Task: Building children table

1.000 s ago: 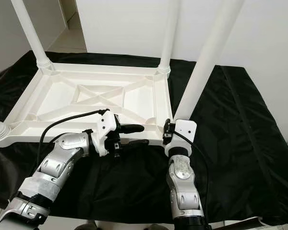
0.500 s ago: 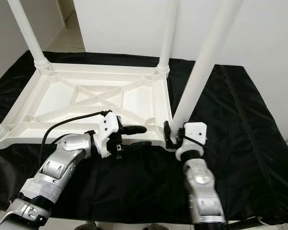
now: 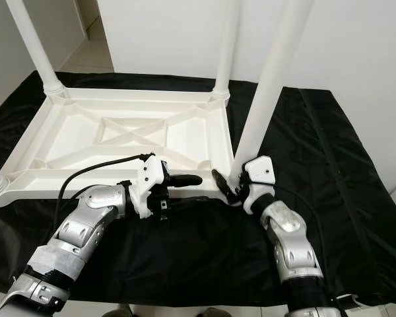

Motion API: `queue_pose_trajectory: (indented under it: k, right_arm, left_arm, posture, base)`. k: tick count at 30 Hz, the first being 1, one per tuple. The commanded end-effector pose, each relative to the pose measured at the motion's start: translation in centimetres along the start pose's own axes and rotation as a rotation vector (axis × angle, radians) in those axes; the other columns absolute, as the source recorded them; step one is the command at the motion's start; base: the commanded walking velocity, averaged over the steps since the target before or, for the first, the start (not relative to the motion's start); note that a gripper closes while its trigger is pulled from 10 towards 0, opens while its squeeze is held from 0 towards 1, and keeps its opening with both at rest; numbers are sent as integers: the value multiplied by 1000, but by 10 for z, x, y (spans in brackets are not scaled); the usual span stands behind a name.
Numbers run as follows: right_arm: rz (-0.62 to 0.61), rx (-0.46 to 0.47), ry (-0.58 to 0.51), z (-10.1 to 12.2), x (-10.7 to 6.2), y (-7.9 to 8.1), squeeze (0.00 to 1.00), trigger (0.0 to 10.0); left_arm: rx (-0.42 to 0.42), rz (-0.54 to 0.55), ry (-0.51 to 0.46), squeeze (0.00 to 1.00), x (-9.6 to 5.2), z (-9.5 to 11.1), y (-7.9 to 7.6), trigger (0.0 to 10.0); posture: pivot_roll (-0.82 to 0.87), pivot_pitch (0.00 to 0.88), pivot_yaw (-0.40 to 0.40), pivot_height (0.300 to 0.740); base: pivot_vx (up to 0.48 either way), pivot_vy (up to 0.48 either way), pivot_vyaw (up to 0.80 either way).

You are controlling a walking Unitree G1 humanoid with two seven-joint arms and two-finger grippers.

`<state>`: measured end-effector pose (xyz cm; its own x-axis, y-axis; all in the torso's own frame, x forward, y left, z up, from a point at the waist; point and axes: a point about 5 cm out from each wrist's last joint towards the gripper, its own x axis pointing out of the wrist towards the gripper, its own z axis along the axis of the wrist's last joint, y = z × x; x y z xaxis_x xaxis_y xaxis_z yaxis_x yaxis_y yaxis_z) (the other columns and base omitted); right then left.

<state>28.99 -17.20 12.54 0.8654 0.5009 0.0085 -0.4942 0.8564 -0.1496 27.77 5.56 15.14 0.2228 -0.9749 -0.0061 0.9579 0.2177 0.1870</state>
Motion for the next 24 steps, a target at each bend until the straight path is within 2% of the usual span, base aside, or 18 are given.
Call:
queue_pose_trajectory:
  k: [1,12,13,15,20,23,24]
  right_arm:
    - [58,1,9,-2,3,6,0,0]
    - [64,15,21,-8,-1,8,0,0]
    - [19,22,11,-7,-2,7,0,10000]
    - [-69,28,-9,-4,-3,5,0,10000]
    - [-166,12,-12,-2,-3,6,0,10000]
    - [-270,24,-22,2,-2,13,0,10000]
    - [-270,24,-22,2,-2,13,0,10000]
  left_arm:
    - [-8,12,9,0,0,-1,-1,10000]
    - [-9,17,11,0,-2,-2,-2,10000]
    - [-10,16,11,0,-2,-2,-2,10000]
    - [-13,11,13,0,-1,-3,-3,10000]
    - [-15,7,12,0,-1,-3,-3,10000]
    - [-9,4,16,0,0,-3,-4,10000]
    - [-9,4,16,0,0,-3,-4,10000]
  posture:
    - [-3,0,-21,740]
    - [-6,5,-21,740]
    - [-10,6,-19,740]
    - [-13,7,-17,740]
    - [-19,12,-18,740]
    - [-19,11,-19,740]
    - [-19,11,-19,740]
  base:
    - [0,0,0]
    - [0,0,0]
    - [0,0,0]
    - [0,0,0]
    - [0,0,0]
    - [0,0,0]
    - [0,0,0]
